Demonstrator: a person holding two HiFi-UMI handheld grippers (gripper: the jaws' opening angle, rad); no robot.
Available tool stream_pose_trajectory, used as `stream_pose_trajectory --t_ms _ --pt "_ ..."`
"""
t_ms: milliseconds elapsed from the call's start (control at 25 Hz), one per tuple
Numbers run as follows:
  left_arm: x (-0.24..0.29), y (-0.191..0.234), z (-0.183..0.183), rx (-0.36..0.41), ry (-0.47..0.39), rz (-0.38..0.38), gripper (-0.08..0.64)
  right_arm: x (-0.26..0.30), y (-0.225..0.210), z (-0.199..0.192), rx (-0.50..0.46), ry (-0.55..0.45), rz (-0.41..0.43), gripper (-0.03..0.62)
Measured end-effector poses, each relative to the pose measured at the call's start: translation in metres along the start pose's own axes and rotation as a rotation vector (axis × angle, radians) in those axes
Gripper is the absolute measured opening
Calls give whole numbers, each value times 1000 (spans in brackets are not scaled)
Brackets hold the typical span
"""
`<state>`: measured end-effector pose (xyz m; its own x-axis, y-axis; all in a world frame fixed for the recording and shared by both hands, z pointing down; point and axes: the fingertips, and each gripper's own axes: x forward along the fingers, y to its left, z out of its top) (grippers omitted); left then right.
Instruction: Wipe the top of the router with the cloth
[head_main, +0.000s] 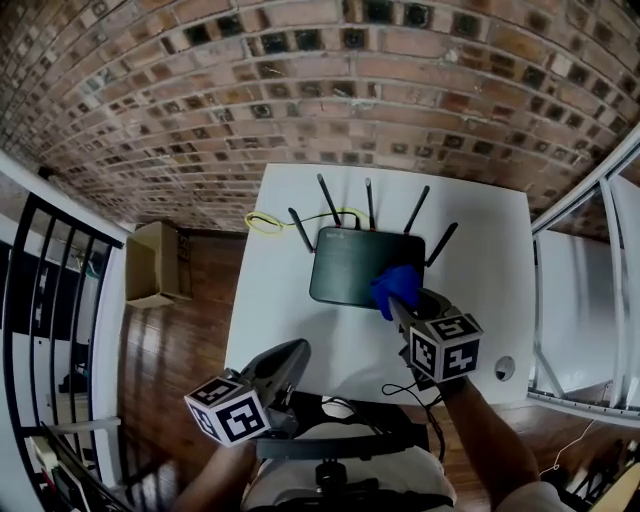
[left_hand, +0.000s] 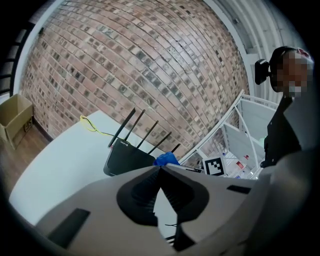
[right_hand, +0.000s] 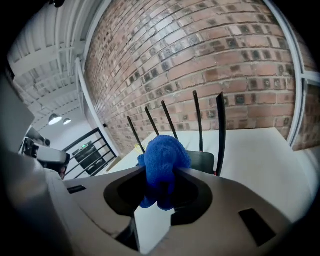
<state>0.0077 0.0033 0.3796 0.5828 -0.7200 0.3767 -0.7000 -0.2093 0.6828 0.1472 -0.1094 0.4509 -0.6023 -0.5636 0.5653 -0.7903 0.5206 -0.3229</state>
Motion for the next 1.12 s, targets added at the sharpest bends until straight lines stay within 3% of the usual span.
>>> stream_pose_trajectory --t_ms 200,480,600,760,960,1120 --pt "-1 24 11 14 37 -39 31 45 8 17 -139 32 -79 135" --pt "-15 57 44 13 60 -83 31 130 59 35 -425 160 -94 135" --pt "-23 74 50 2 75 -83 31 160 67 38 -492 215 -109 135" --pt "-30 94 58 0 86 -101 31 192 76 48 -473 259 -117 135" --pt "-36 114 60 65 79 -99 31 216 67 33 -337 345 -152 135" --pt "-34 108 65 41 70 -93 31 223 61 43 -295 325 -160 141"
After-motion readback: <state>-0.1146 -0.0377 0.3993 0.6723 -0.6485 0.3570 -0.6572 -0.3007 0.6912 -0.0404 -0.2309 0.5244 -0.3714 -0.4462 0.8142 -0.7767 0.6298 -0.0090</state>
